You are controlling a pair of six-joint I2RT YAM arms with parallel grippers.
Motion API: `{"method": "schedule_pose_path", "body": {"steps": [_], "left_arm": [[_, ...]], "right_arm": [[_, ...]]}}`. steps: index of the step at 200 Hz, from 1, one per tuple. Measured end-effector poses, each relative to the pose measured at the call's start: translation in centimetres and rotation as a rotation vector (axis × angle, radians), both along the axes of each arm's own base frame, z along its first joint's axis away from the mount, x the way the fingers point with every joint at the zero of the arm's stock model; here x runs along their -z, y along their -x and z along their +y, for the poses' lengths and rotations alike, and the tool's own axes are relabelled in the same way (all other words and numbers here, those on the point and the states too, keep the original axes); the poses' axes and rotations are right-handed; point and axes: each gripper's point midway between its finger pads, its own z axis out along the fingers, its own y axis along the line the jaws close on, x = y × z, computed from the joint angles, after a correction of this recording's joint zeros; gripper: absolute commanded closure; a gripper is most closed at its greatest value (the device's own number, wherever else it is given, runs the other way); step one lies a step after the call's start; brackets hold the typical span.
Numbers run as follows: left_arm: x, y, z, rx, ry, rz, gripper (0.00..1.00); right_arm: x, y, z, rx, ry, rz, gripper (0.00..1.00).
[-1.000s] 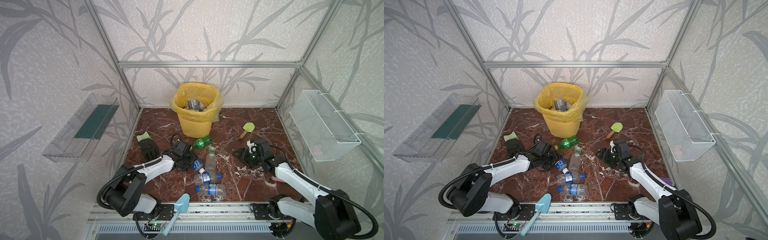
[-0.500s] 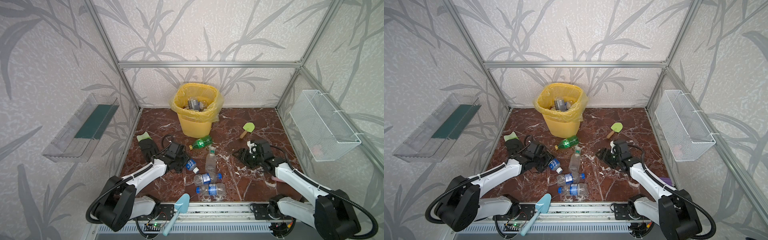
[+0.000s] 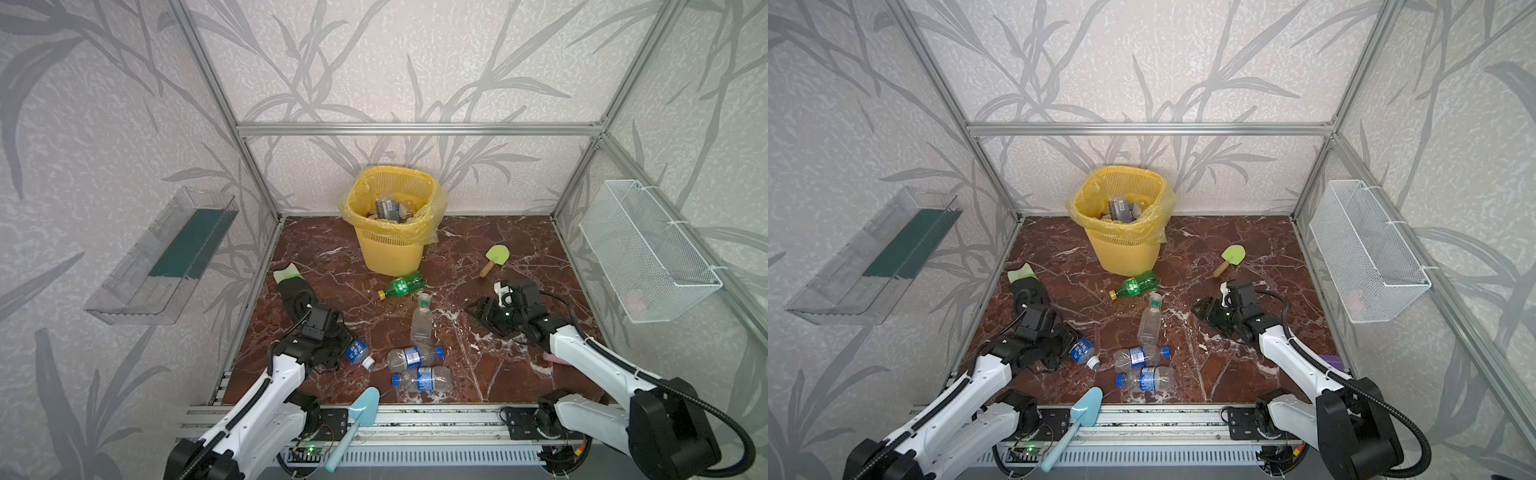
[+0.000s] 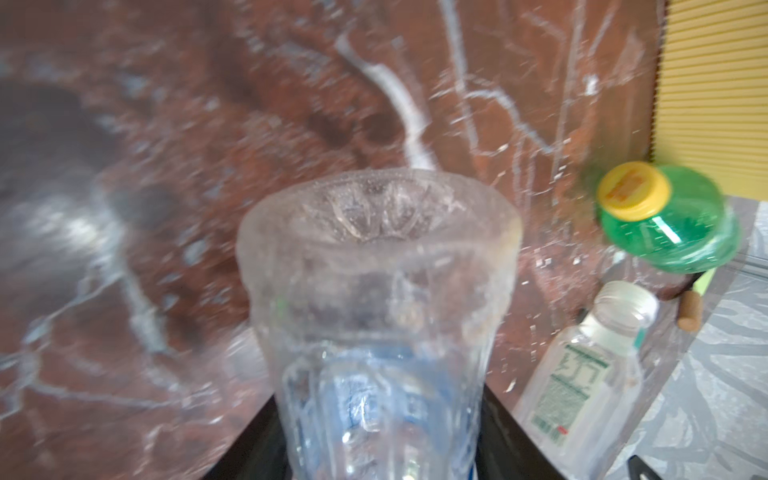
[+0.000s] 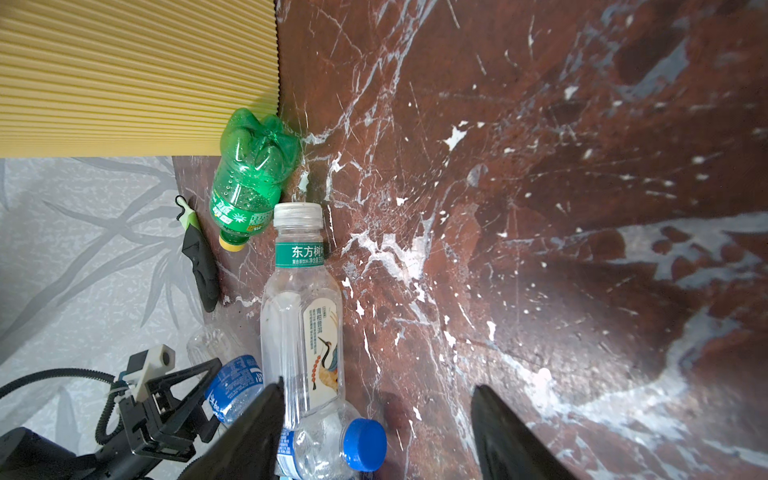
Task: Throw the plastic bottles in the bin
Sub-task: 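Close the left gripper on the blue-labelled bottle and lift it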
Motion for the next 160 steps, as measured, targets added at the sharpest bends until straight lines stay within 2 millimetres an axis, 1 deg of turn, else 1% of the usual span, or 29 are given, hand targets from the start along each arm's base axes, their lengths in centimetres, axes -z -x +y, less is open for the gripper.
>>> {"method": "schedule_pose_path", "body": {"steps": [18,28,52,74,80,100,114,138,160], "left_arm": [[0.8,1.4,0.2,-0.002,0.012,0.008,0.35],[1.0,1.7,0.2,-0.007,0.022,-0.003,0.33],[1.3,2.2,0.3,-0.025,0.038,-0.008,0.21],[1.7,2.7,0.5,-0.034,0.035,0.017,0.19],[1.7,2.7,0.5,-0.035,0.035,0.019,0.20],[1.8,2.8,0.5,-0.042,0.038,0.025,0.31],[1.8,2.8,0.5,-0.044,0.041,0.028,0.37],[1.7,2.8,0.4,-0.045,0.047,0.028,0.42],[1.5,2.7,0.3,-0.048,0.057,0.014,0.43]], "right_arm": [[0.1,0.0,0.0,0.000,0.002,0.005,0.29],[0.3,0.0,0.0,0.000,0.003,0.009,0.29],[0.4,0.0,0.0,-0.001,0.004,0.014,0.29],[0.4,0.0,0.0,-0.001,0.004,0.014,0.29],[0.4,0.0,0.0,-0.001,0.004,0.014,0.29],[0.4,0.0,0.0,-0.001,0.004,0.014,0.29],[0.4,0.0,0.0,-0.001,0.005,0.014,0.29],[0.4,0.0,0.0,-0.002,0.005,0.014,0.30],[0.5,0.0,0.0,-0.003,0.007,0.015,0.30]]}}
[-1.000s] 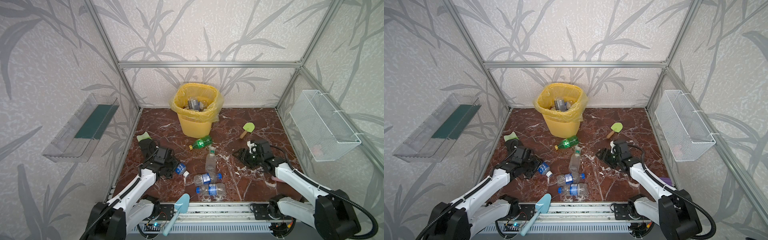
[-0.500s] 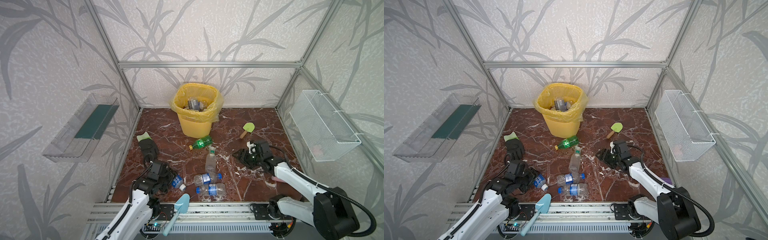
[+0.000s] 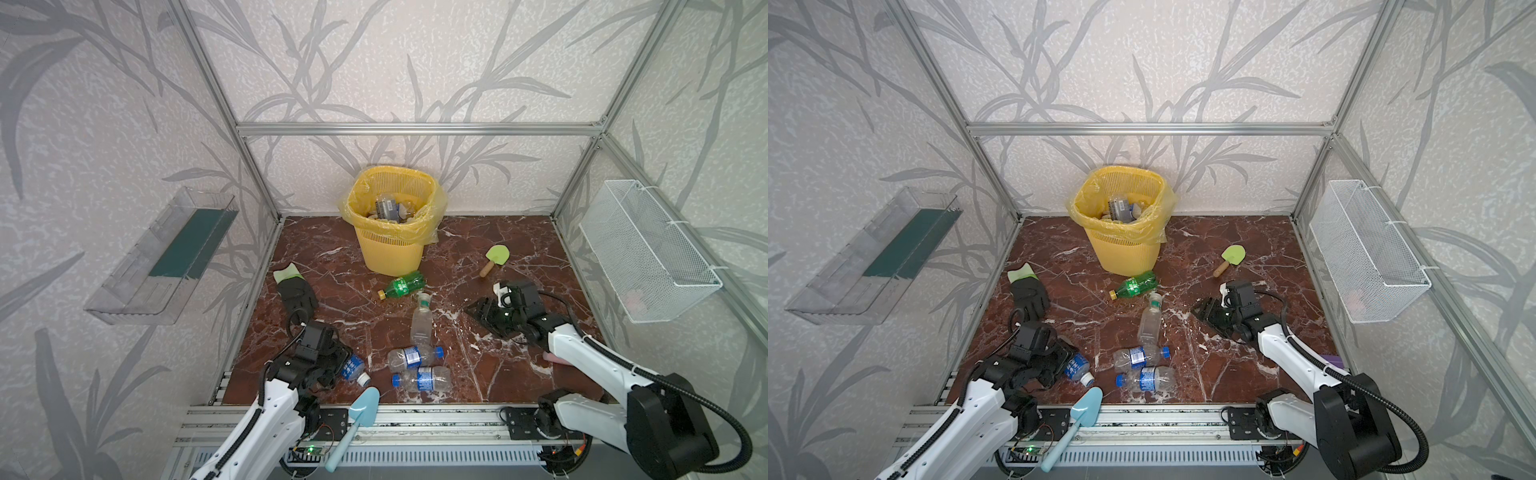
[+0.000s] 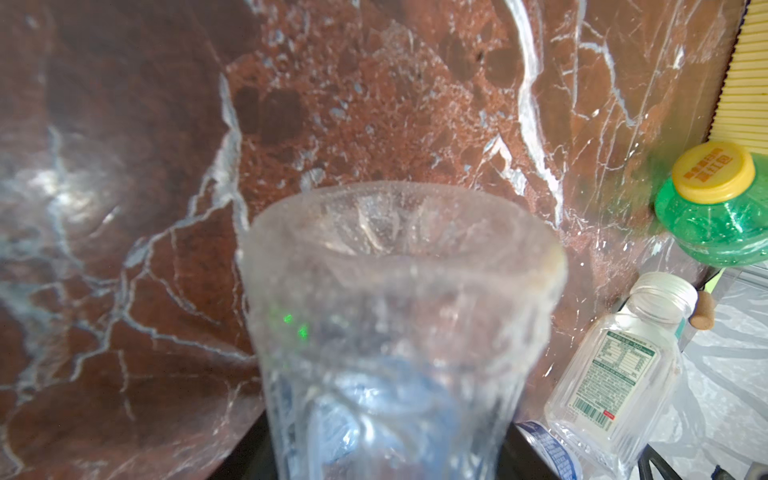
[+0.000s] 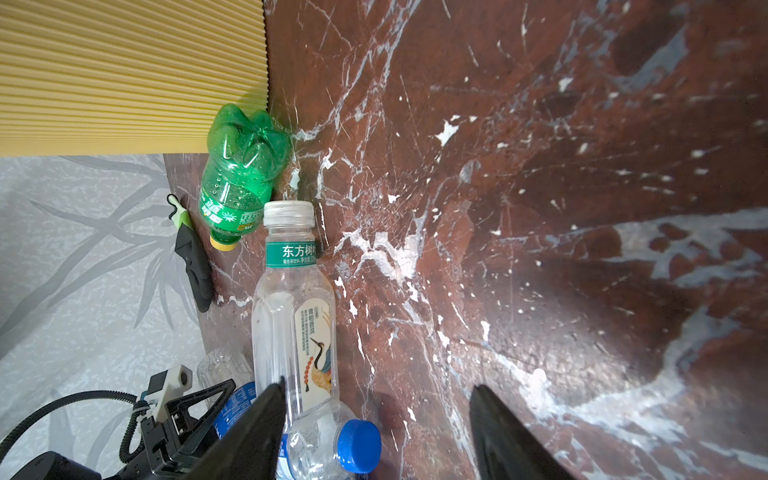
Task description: Throw the plastic bottles in the bin
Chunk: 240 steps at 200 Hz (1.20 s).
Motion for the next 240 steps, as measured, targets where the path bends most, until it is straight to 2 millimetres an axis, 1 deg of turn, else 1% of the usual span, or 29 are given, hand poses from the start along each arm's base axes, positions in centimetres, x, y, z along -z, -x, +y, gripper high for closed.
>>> {"method": "schedule_pose_path", "body": {"steps": [30,56,105,112,125,131,137,146,149,150,157,160,163,164,165,166,170,174,176,178,179,185,194,201,209,217,223,227,240], "left_arm": [[-0.8,-0.2,-0.1,-0.012,0.019,-0.037,0.43],[-2.6,-1.0,-0.3,-0.023,0.042,-0.084,0.43],[-7.7,-3.2,-1.0,-0.023,0.077,-0.181,0.43],[-8.5,-3.7,-1.2,-0.023,0.084,-0.196,0.43],[-10.8,-5.2,-1.6,-0.020,0.092,-0.220,0.43],[-12.4,-6.4,-2.0,-0.014,0.098,-0.237,0.43],[-14.5,-7.7,-2.4,-0.003,0.104,-0.262,0.42],[-18.7,-10.4,-3.4,0.017,0.123,-0.323,0.39],[-20.7,-11.7,-3.9,0.025,0.134,-0.362,0.37],[-21.0,-11.9,-4.0,0.026,0.134,-0.366,0.37],[-25.1,-14.6,-4.9,0.047,0.151,-0.445,0.34],[-27.5,-15.8,-5.3,0.052,0.165,-0.489,0.33],[-29.2,-17.0,-5.7,0.062,0.169,-0.522,0.32],[-30.1,-17.5,-5.9,0.064,0.174,-0.541,0.32],[-30.6,-17.8,-5.9,0.064,0.177,-0.550,0.32],[-31.7,-18.2,-6.1,0.068,0.182,-0.573,0.31],[-34.2,-19.8,-6.5,0.075,0.187,-0.626,0.29],[-37.0,-21.0,-6.8,0.084,0.191,-0.683,0.26],[-37.7,-21.5,-6.9,0.085,0.188,-0.698,0.25],[-38.8,-22.2,-7.0,0.087,0.187,-0.720,0.23],[-39.8,-22.4,-7.1,0.088,0.191,-0.740,0.22],[-43.0,-24.0,-7.3,0.093,0.185,-0.805,0.18],[-46.8,-25.6,-7.3,0.098,0.193,-0.887,0.14],[-48.2,-26.3,-7.1,0.108,0.190,-0.921,0.12],[-48.2,-26.7,-6.6,0.106,0.174,-0.918,0.10],[-46.7,-26.5,-6.1,0.102,0.154,-0.883,0.09],[-45.1,-26.2,-5.4,0.091,0.137,-0.851,0.07],[-43.5,-25.9,-5.0,0.082,0.123,-0.820,0.06],[-38.6,-23.8,-3.6,0.058,0.079,-0.721,0.05]], "right_arm": [[0.0,0.0,0.0,0.000,0.000,0.001,0.30],[0.0,0.0,0.0,0.000,0.001,0.001,0.30],[0.0,0.0,0.0,-0.001,0.001,0.000,0.30],[0.0,0.0,0.0,-0.001,0.001,0.000,0.30],[0.0,0.0,0.0,-0.002,0.001,-0.001,0.30],[0.0,0.0,0.0,-0.002,0.001,-0.001,0.30],[0.0,0.0,0.0,-0.002,0.001,-0.002,0.30],[0.0,-0.1,0.0,-0.002,0.000,-0.004,0.30],[0.0,-0.1,0.0,-0.001,0.000,-0.005,0.30],[-0.1,-0.1,0.0,-0.002,0.000,-0.005,0.30],[-0.1,-0.1,0.0,-0.001,-0.001,-0.007,0.30],[-0.2,-0.2,0.0,-0.001,-0.003,-0.007,0.30],[-0.3,-0.2,0.0,0.000,-0.004,-0.009,0.30],[-0.3,-0.3,0.0,0.000,-0.004,-0.009,0.30],[-0.4,-0.3,0.0,0.000,-0.005,-0.009,0.30],[-0.4,-0.3,0.1,0.001,-0.006,-0.010,0.30],[-0.6,-0.4,0.0,0.002,-0.007,-0.012,0.30],[-0.8,-0.6,0.0,0.004,-0.009,-0.016,0.30],[-0.9,-0.6,0.0,0.005,-0.010,-0.018,0.30],[-1.0,-0.7,0.0,0.006,-0.011,-0.020,0.30],[-1.1,-0.7,0.0,0.006,-0.011,-0.020,0.30],[-1.5,-0.9,0.0,0.007,-0.014,-0.028,0.30],[-2.4,-1.3,0.0,0.011,-0.020,-0.047,0.30],[-3.0,-1.5,0.0,0.014,-0.024,-0.063,0.30],[-3.7,-1.6,-0.2,0.020,-0.026,-0.085,0.30],[-4.2,-1.6,-0.4,0.029,-0.024,-0.104,0.30],[-4.6,-1.5,-0.6,0.035,-0.023,-0.118,0.30],[-4.8,-1.5,-0.7,0.039,-0.024,-0.127,0.30],[-5.0,-1.5,-1.0,0.048,-0.022,-0.139,0.30]]}}
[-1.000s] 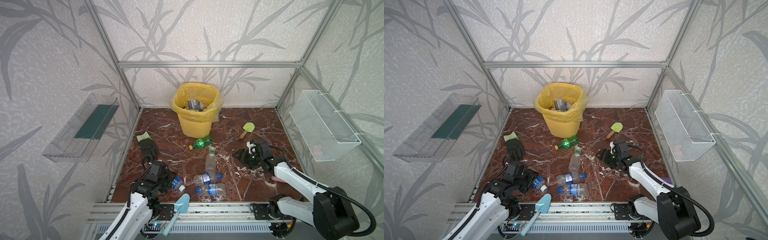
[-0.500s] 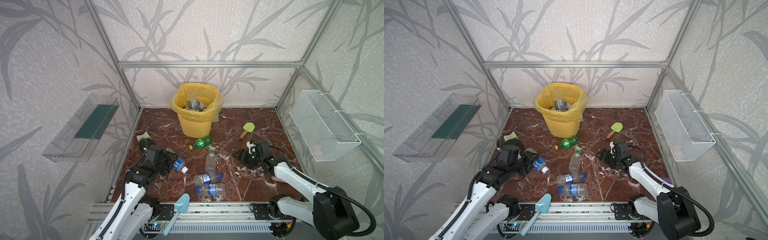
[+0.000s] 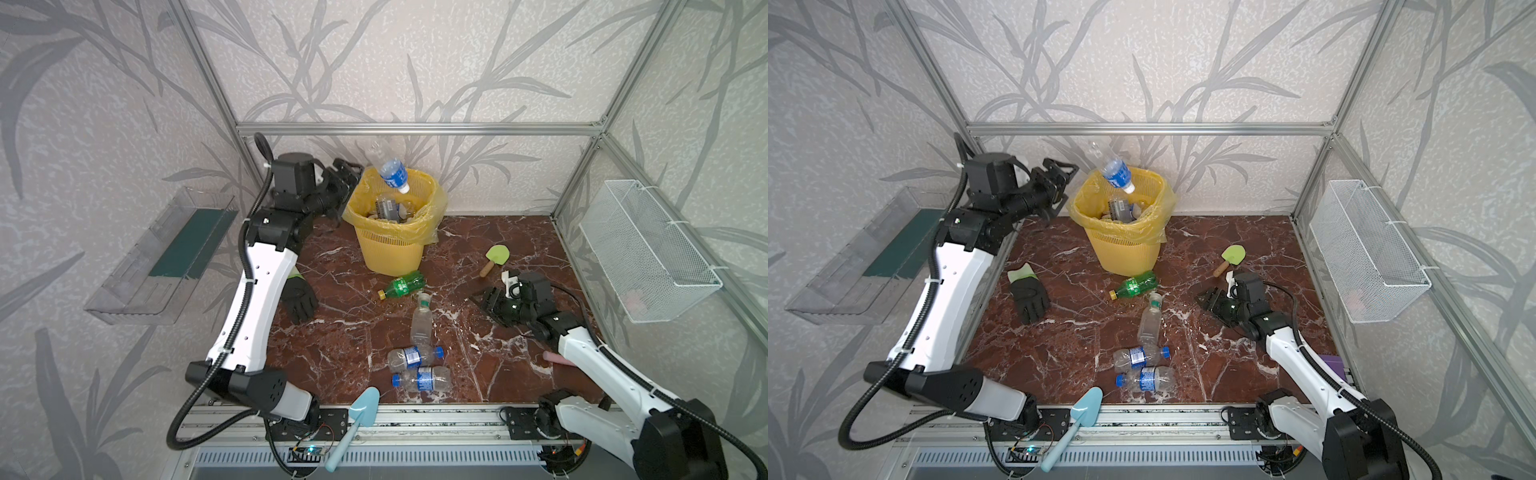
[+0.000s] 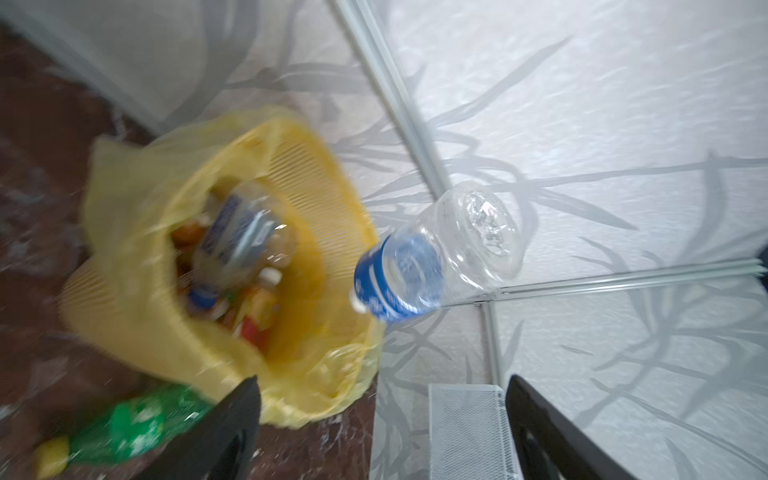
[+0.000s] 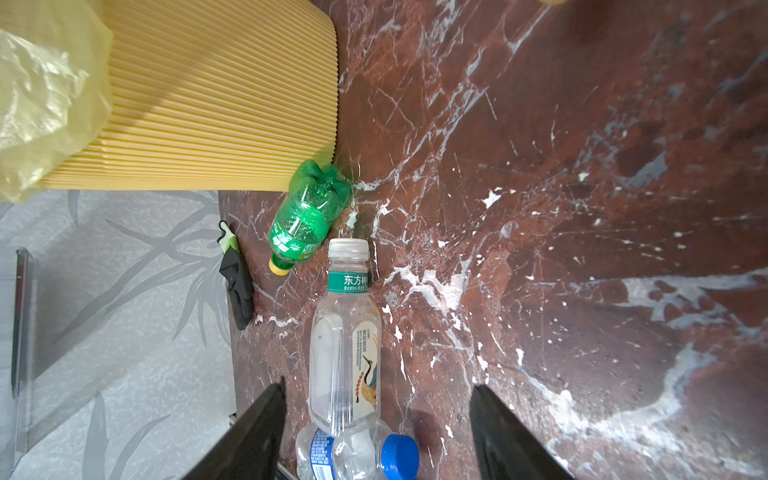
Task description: Throw the plastic bottles in the bin
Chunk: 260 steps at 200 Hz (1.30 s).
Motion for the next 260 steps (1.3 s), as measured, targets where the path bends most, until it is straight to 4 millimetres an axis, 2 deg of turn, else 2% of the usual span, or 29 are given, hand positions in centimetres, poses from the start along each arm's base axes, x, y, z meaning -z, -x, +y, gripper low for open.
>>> {"method": "schedule_pose_path", "body": {"steps": [16,38,58,75,101,118,136,188,229,260], "left_arm": [[4.8,3.7,2.0,-0.039,-0.045,0.101,0.05],[7.2,8.4,4.5,-0.090,-0.074,0.111,0.07],[9.9,11.5,5.8,-0.116,-0.082,0.117,0.09],[13.3,12.9,5.9,-0.112,-0.082,0.161,0.10],[20.3,14.2,5.6,-0.095,-0.073,0.321,0.12],[23.6,15.0,5.3,-0.088,-0.062,0.406,0.12],[24.8,15.4,5.2,-0.084,-0.055,0.435,0.11],[25.6,15.0,4.7,-0.072,-0.019,0.432,0.12],[27.4,15.2,4.4,-0.063,-0.004,0.478,0.12],[27.7,15.1,4.3,-0.063,0.003,0.480,0.12]], "right_arm": [[0.6,0.1,-0.1,0.002,0.006,0.016,0.30],[2.0,0.3,-0.2,-0.001,0.021,0.055,0.30],[2.7,0.3,-0.1,-0.007,0.029,0.075,0.30],[2.8,0.5,0.1,-0.019,0.033,0.078,0.30],[3.0,1.2,1.0,-0.051,0.044,0.083,0.30],[3.0,1.8,1.5,-0.074,0.056,0.088,0.30],[3.0,2.6,2.1,-0.097,0.074,0.085,0.30],[3.4,4.7,4.3,-0.183,0.136,0.083,0.30],[3.7,5.3,6.2,-0.235,0.166,0.086,0.29],[4.4,5.6,8.3,-0.277,0.183,0.108,0.26]]}}
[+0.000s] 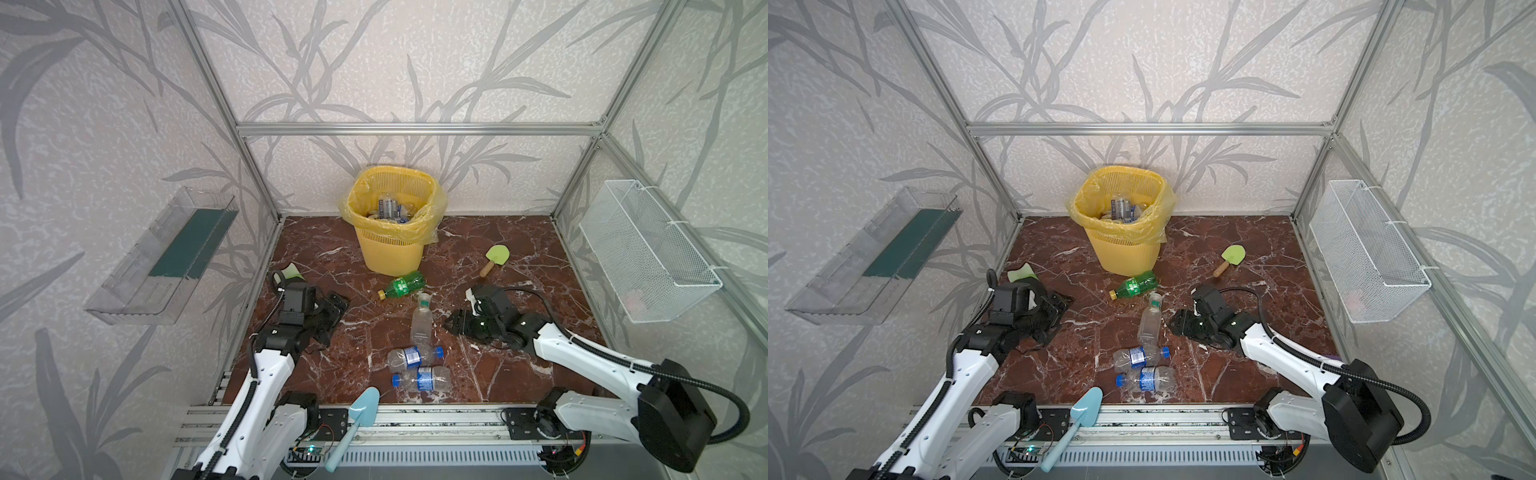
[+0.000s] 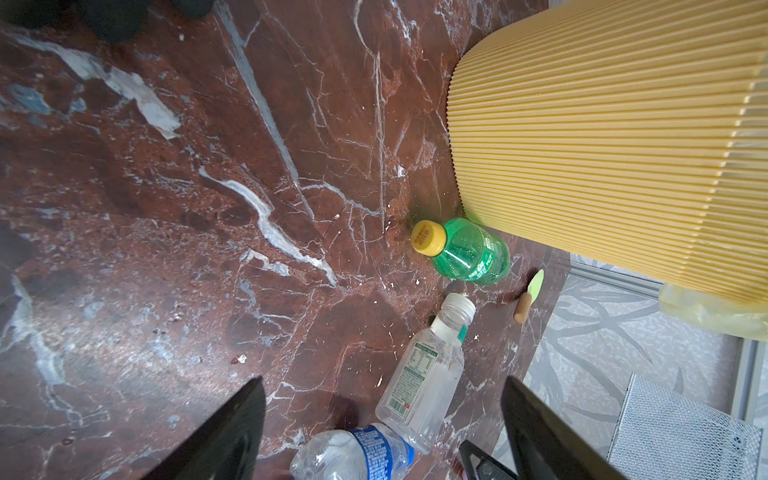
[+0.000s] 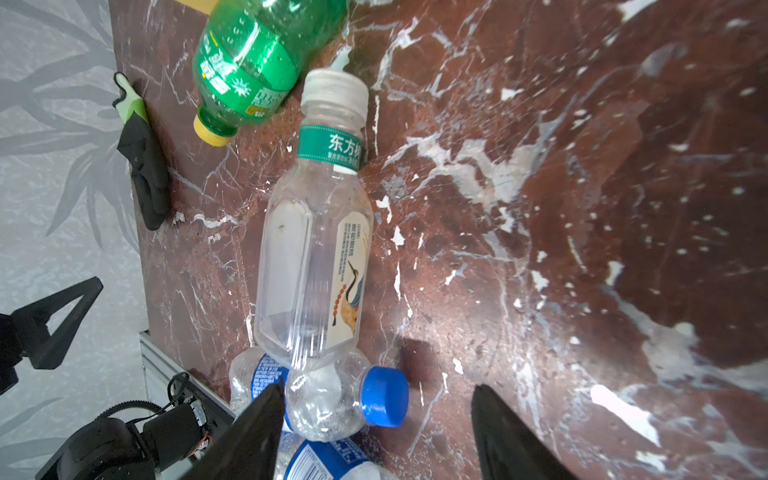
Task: Throw the plastic bottles in the bin
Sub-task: 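Draw the left gripper back while moving the right gripper over the green-labelled bottle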
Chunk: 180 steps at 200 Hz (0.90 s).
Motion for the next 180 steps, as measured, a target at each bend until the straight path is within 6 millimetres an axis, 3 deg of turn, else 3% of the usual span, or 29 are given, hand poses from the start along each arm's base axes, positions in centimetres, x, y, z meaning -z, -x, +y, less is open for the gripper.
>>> {"method": "schedule_pose_path", "body": {"steps": [93,180], "left_arm": [[1.0,0.2,-0.2,0.002,0.014,0.013,0.12],[2.1,0.6,-0.2,-0.003,0.018,0.038,0.12]], "right_arm": [[-0.8,-2.4,5.3,-0.027,0.023,-0.036,0.18],[2.0,-3.8,7.9,-0.059,0.129,0.022,0.17]]}}
